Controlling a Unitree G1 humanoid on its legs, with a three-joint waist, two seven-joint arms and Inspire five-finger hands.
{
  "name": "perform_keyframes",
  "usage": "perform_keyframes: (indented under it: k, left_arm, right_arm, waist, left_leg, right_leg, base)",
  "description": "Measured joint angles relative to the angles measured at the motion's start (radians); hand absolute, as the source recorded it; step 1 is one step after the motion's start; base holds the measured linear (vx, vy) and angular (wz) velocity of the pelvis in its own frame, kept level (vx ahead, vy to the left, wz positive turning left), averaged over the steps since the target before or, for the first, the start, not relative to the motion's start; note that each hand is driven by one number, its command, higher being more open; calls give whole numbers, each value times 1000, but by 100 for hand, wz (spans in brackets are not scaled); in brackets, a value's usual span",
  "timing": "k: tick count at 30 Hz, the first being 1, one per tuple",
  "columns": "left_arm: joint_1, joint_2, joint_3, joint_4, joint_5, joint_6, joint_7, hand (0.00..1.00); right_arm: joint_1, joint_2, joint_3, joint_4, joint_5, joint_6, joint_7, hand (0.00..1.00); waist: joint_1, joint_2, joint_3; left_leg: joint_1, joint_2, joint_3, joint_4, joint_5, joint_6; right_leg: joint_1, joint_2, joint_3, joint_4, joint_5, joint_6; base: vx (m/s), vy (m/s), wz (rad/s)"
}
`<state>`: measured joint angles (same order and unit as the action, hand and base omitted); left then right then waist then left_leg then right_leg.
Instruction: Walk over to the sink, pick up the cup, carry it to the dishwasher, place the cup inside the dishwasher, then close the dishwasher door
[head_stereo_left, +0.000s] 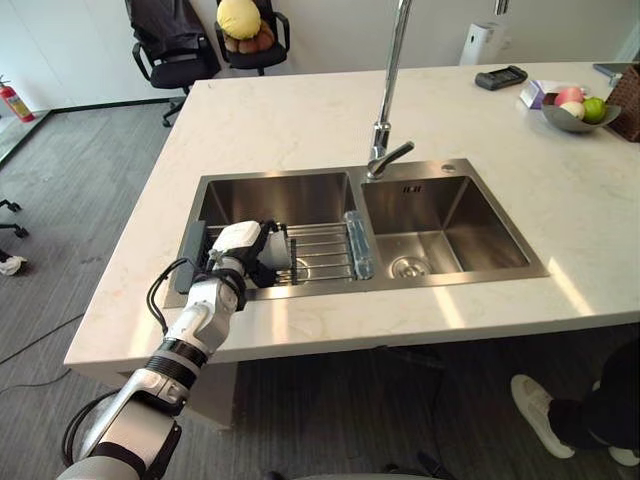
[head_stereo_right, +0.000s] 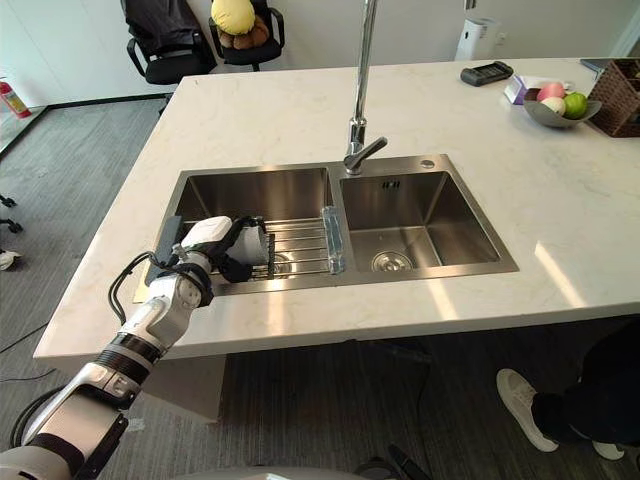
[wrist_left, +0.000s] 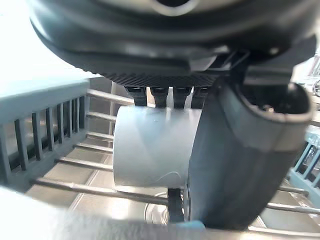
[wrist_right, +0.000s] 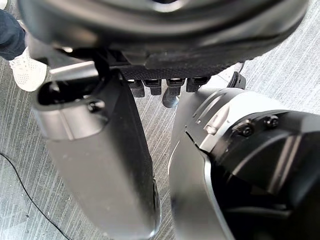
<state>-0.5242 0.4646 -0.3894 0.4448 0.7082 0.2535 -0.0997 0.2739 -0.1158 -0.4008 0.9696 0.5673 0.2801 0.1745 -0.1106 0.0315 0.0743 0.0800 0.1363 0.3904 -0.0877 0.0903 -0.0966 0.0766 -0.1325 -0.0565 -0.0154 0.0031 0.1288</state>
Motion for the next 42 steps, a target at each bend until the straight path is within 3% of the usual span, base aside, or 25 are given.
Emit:
perform_keyframes:
  k: [7,19,22,28,30,33,35,38,42]
  left_arm:
    - [-14,-6,-11,55,93,-49,35,0]
    - [-15,9,-44,81,118,-109,88,0]
    - [-16,44,-91,91,72,-148,167,0]
    - [34,106,-141,50,-207,-202,395,0]
    - [93,141,-118,-62,-289,-230,459,0]
    - [180,161,0,-322,-422,-315,524,0]
    - [221,155,121,-504,-554,-409,565,0]
    - [268,107,303,-702,-664,-491,583,0]
    - [334,23,423,-848,-806,-554,579,0]
  right_arm:
    - [-8,-4,26,9,1,-10,-3,100]
    - [-25,-32,100,42,29,-31,-5,100]
    - [-28,-34,103,45,29,-40,-2,100]
    - [-39,-34,100,66,39,-59,6,100]
    - [-37,-33,95,66,43,-65,9,100]
    - [-28,-26,51,79,56,-65,11,100]
    - [-17,-13,8,85,56,-64,12,100]
    - [-4,6,-46,85,35,-62,15,100]
    - [14,23,-112,102,-5,-56,16,100]
  waist:
    - [-13,2,6]
    - [-15,11,15]
    - [-18,17,19]
    - [-17,22,27]
    - [-10,26,29]
    - [28,28,31]
    - [56,29,31]
    - [81,29,30]
    - [124,29,6]
  left_leg:
    - [0,-1,-28,0,-5,-4]
    - [0,-1,-31,0,-8,-8]
    - [-1,-2,-41,0,-12,-8]
    - [-18,-7,-93,0,-12,-3]
    - [-23,-7,-102,0,-11,-2]
    - [-29,-11,-139,1,-11,-1]
    - [-28,-14,-164,2,-10,1]
    - [-25,-15,-198,4,-8,3]
    - [-24,-17,-224,4,-8,3]
  right_leg:
    - [-1,2,1,-1,0,0]
    - [-1,2,2,-1,0,0]
    - [-3,2,2,-2,-1,0]
    - [-5,0,-18,-4,0,1]
    - [-4,0,-39,-4,-1,1]
    - [3,-4,-71,3,-8,4]
    - [13,-8,-98,21,-24,3]
    - [26,-12,-130,47,-47,1]
    - [42,-13,-159,54,-60,2]
  base:
    - [0,0,0]
    - [-3,-1,0]
    - [0,0,0]
    - [11,-11,8]
    - [9,-19,14]
    - [3,-16,23]
    - [-26,-7,34]
    - [-29,-11,33]
    - [-16,-16,22]
